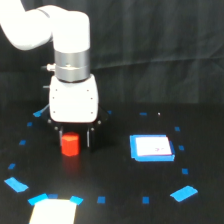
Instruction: Pick up the red object from the table
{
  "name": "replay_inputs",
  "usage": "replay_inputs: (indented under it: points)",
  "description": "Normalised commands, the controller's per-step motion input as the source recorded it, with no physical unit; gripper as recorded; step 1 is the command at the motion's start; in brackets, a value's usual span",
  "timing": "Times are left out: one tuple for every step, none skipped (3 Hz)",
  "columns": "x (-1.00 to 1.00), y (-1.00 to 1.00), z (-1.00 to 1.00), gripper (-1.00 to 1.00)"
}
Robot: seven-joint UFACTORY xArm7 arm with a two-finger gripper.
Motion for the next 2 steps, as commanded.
replay_inputs:
  points:
    - [1.0, 0.54, 0.12, -1.0]
    - [0.52, 0.74, 1.0, -0.41]
